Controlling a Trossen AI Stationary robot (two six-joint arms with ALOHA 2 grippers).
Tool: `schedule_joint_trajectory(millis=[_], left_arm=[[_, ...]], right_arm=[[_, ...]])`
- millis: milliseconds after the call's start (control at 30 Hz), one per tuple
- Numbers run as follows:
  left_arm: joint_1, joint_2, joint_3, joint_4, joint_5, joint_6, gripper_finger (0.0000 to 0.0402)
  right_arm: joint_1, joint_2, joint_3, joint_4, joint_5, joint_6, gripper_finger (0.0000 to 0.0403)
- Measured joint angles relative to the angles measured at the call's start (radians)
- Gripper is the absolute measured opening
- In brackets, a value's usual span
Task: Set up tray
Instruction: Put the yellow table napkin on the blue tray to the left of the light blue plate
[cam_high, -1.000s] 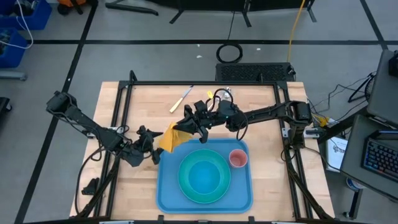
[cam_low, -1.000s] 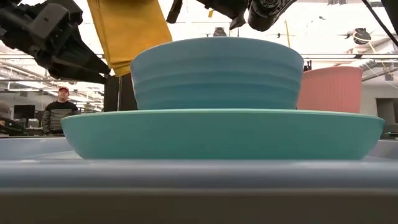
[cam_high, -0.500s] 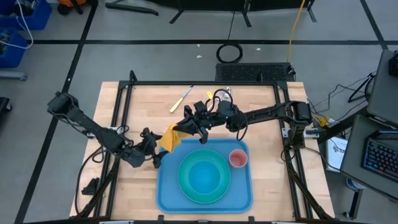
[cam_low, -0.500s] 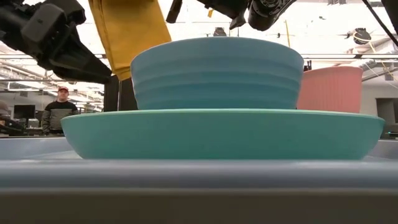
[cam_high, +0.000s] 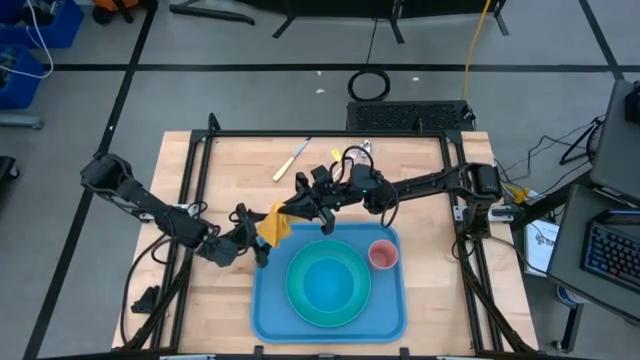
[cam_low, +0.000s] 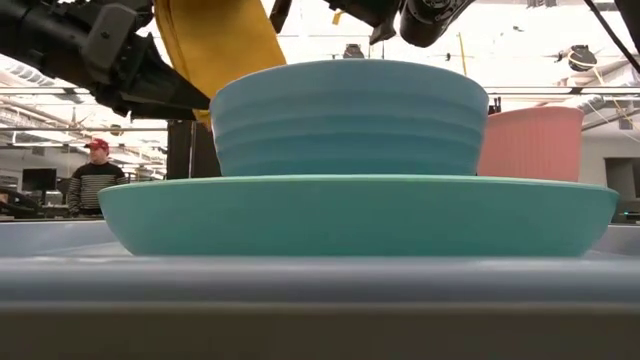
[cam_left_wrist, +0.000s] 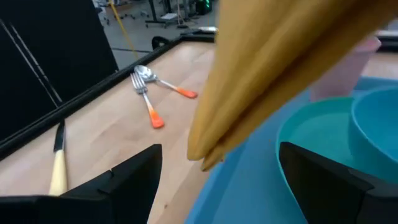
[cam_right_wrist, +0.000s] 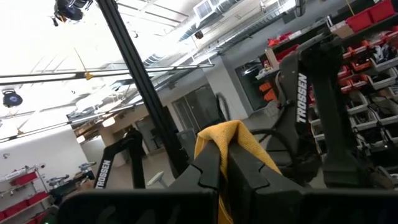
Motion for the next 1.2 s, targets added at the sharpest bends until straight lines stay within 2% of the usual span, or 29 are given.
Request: schedule_joint_trajectory(millis=[200, 700, 833, 1000, 1200], left_arm=[[0.019, 0.002, 0.000, 0.022, 0.000, 0.022, 0.0312], [0.025, 0.002, 0.000, 0.075, 0.029, 0.075, 0.0164], [0.041, 0.002, 0.000, 0.073, 0.063, 0.077, 0.0112], [0.059, 0.002, 0.000, 0.073, 0.130, 0.129, 0.0016], [0.052, 0.002, 0.000, 0.054, 0.119, 0.204, 0.0008]], right_arm=[[0.007, 0.000, 0.000, -0.001, 0.000, -0.011, 0.0000], [0.007, 0.000, 0.000, 0.000, 0.000, -0.011, 0.0000], [0.007, 0.000, 0.000, 0.000, 0.000, -0.015, 0.0000], [0.009, 0.000, 0.000, -0.001, 0.000, -0.015, 0.0000], [0.039, 0.000, 0.000, -0.004, 0.000, -0.015, 0.0003]])
